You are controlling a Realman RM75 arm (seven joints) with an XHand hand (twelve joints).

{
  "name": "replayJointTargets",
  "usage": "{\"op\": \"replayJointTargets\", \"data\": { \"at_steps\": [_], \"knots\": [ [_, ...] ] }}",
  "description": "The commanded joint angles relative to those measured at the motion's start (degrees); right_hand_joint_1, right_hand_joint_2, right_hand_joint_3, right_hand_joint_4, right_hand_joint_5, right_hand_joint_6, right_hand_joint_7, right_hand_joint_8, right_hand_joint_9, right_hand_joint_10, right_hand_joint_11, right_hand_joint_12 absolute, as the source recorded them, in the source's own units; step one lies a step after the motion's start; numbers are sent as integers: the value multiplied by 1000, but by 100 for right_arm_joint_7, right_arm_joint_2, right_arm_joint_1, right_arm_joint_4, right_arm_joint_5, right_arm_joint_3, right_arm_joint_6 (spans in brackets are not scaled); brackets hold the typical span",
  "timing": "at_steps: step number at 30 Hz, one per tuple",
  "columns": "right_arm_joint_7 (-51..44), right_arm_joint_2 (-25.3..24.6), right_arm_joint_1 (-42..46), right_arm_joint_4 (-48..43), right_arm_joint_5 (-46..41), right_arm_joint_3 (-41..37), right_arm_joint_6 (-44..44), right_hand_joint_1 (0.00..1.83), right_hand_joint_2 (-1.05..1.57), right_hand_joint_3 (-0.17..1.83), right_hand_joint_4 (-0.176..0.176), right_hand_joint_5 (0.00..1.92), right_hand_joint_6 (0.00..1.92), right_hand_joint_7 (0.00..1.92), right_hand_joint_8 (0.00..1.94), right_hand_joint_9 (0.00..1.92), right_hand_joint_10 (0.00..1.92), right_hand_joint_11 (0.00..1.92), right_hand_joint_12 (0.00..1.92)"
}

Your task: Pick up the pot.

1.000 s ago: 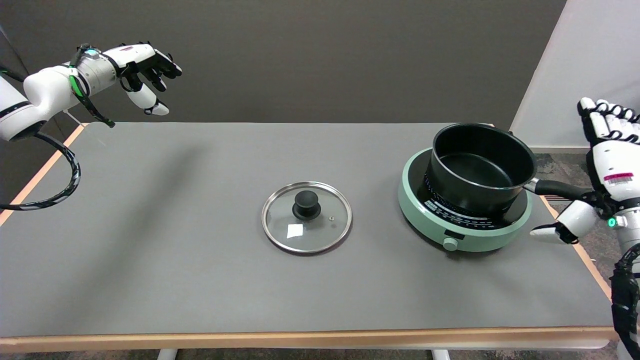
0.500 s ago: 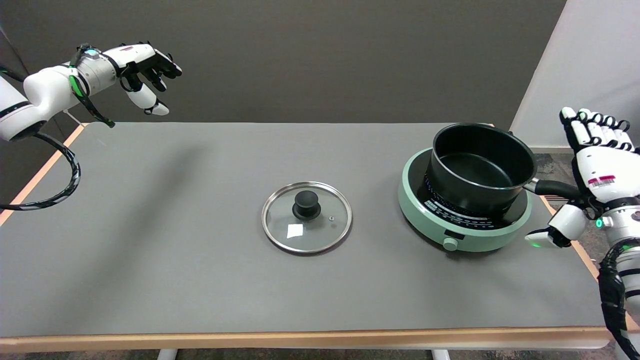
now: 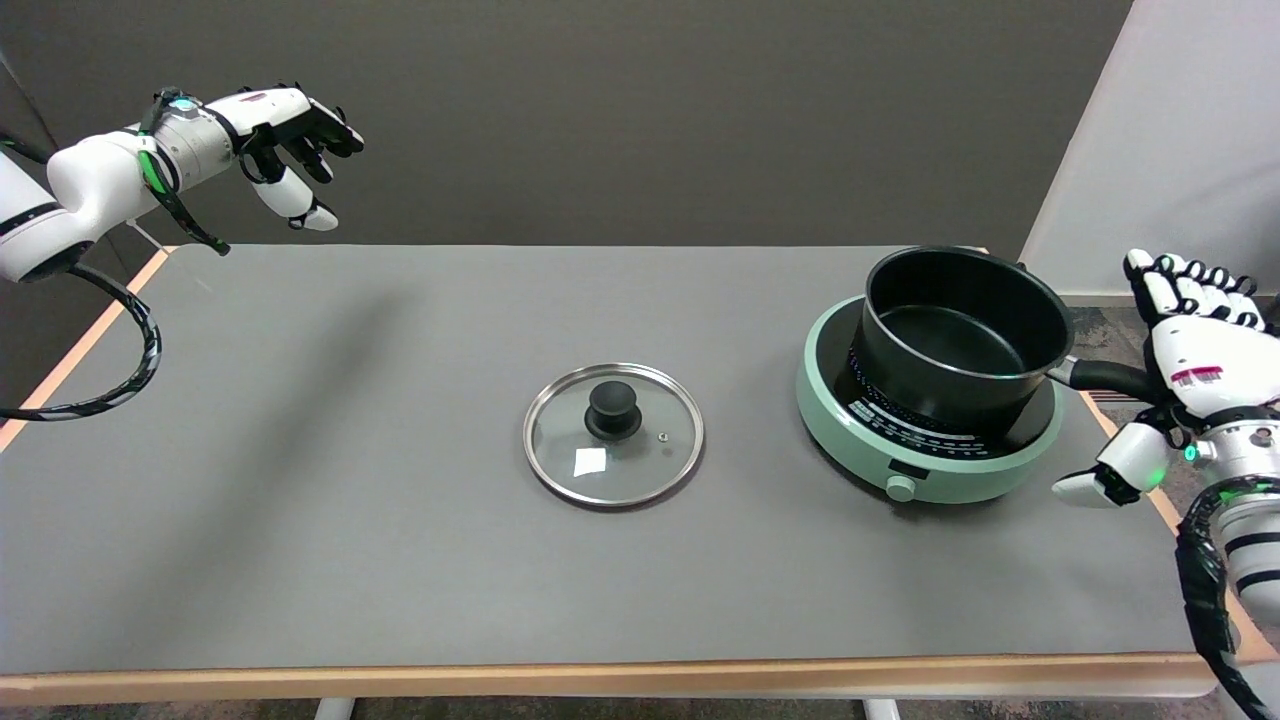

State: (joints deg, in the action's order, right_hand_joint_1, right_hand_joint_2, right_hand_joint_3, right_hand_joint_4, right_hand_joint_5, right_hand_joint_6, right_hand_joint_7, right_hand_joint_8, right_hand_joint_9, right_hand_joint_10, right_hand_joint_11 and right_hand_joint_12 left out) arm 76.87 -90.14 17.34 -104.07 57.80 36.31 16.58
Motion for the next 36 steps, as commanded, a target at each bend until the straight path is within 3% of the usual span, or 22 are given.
{"op": "replayJointTargets", "data": {
  "at_steps": [1,15,22,23,24,36],
  "knots": [
    [157,155,-29,-136,265,618,-966,1178,-843,1098,50,16,16,16,16,16,16,16,16],
    [79,536,-263,-286,321,1101,-1118,1166,-840,1160,52,10,10,10,10,10,10,10,10],
    [107,423,111,-257,321,989,-1726,1158,-827,1181,75,6,6,6,6,6,6,6,6],
    [117,388,153,-252,321,973,-1785,1152,-825,1180,114,6,6,6,6,6,6,6,6],
    [117,362,177,-249,321,957,-1824,1142,-825,1178,176,6,6,6,6,6,6,6,6],
    [82,304,230,-236,273,1054,-1956,1131,-804,1154,176,6,6,6,6,6,6,6,6]
  ]
}}
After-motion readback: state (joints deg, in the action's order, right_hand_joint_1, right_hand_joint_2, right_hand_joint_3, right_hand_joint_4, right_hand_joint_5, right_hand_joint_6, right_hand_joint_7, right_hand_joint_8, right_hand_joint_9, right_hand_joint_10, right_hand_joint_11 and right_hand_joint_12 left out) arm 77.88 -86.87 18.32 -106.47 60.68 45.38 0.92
